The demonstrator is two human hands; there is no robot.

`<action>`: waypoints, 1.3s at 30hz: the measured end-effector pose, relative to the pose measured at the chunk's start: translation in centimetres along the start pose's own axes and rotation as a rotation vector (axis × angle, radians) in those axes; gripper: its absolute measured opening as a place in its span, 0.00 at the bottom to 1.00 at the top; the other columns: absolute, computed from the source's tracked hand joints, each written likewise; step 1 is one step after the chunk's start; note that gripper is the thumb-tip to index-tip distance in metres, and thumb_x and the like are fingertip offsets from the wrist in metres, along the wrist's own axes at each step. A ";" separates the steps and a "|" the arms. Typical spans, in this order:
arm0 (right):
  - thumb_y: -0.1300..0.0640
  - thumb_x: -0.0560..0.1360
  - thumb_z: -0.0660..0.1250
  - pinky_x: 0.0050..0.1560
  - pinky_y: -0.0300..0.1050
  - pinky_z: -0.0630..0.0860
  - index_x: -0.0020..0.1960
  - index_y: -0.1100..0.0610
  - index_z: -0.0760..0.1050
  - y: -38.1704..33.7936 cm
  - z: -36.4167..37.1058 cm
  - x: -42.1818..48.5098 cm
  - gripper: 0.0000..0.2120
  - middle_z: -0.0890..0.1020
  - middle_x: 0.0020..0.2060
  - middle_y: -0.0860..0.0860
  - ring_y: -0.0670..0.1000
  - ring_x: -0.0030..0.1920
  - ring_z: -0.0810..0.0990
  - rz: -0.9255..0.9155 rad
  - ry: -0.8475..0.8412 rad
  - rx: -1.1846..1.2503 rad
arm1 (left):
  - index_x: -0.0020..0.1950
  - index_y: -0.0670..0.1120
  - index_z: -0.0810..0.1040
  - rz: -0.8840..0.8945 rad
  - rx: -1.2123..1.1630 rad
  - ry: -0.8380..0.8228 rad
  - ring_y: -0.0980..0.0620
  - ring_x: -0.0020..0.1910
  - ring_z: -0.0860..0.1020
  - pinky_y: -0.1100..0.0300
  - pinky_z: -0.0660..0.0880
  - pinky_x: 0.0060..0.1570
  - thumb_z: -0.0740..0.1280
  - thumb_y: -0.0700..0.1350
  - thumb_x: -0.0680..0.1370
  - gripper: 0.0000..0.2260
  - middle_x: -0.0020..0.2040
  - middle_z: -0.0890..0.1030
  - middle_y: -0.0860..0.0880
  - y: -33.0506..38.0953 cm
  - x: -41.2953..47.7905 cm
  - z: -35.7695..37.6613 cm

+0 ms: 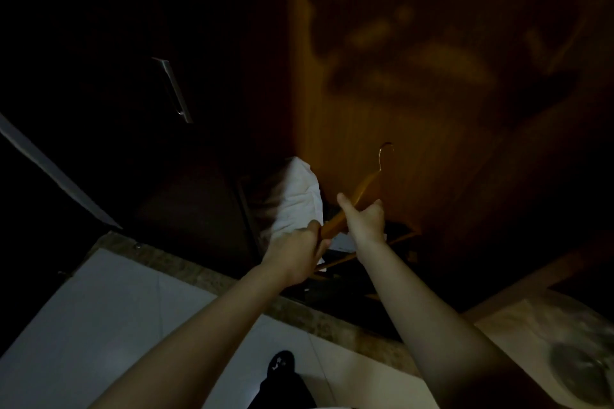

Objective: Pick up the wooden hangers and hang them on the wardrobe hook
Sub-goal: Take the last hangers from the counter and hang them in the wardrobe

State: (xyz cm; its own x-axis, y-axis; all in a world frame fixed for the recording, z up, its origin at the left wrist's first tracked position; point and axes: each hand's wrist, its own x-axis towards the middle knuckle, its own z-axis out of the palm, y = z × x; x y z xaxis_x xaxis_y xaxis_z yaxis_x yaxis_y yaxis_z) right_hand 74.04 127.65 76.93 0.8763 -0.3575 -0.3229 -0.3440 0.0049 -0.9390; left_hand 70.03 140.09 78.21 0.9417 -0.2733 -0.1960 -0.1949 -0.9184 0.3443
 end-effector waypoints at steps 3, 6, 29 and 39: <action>0.56 0.71 0.71 0.61 0.51 0.74 0.61 0.62 0.69 0.0 0.5 0.8 0.22 0.78 0.56 0.54 0.53 0.54 0.79 0.092 0.031 0.039 | 0.51 0.48 0.66 0.018 -0.121 -0.077 0.43 0.50 0.77 0.56 0.66 0.41 0.53 0.54 0.81 0.10 0.53 0.79 0.43 0.3 -0.4 0.3; 0.62 0.74 0.68 0.47 0.52 0.81 0.59 0.60 0.70 -0.4 -0.2 0.9 0.15 0.79 0.46 0.57 0.53 0.42 0.81 0.190 -0.047 0.146 | 0.50 0.50 0.68 0.019 -0.250 -0.141 0.49 0.48 0.77 0.57 0.67 0.43 0.53 0.56 0.81 0.11 0.52 0.79 0.47 0.1 -0.6 -0.1; 0.56 0.78 0.61 0.41 0.41 0.78 0.57 0.53 0.72 -19.6 -12.5 -4.5 0.08 0.80 0.46 0.51 0.47 0.41 0.82 -0.638 -0.426 -0.532 | 0.75 0.58 0.41 0.445 -0.089 0.550 0.50 0.73 0.63 0.49 0.63 0.70 0.65 0.52 0.76 0.38 0.76 0.58 0.50 4.6 5.3 -14.4; 0.52 0.73 0.69 0.65 0.56 0.71 0.74 0.39 0.49 -27.8 -10.8 -5.6 0.38 0.64 0.71 0.46 0.52 0.65 0.72 -1.016 0.078 -0.848 | 0.74 0.63 0.40 0.568 0.062 0.786 0.47 0.58 0.78 0.50 0.78 0.54 0.60 0.52 0.79 0.33 0.69 0.70 0.48 6.6 7.1 -26.5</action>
State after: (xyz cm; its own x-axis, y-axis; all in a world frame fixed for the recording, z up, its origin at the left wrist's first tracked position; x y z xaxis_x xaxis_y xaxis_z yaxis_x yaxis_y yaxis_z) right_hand 75.06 119.40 106.08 0.8555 0.0922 0.5095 0.3217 -0.8657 -0.3836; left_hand 82.73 139.65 103.41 0.6131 -0.4323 0.6612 -0.6698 -0.7283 0.1449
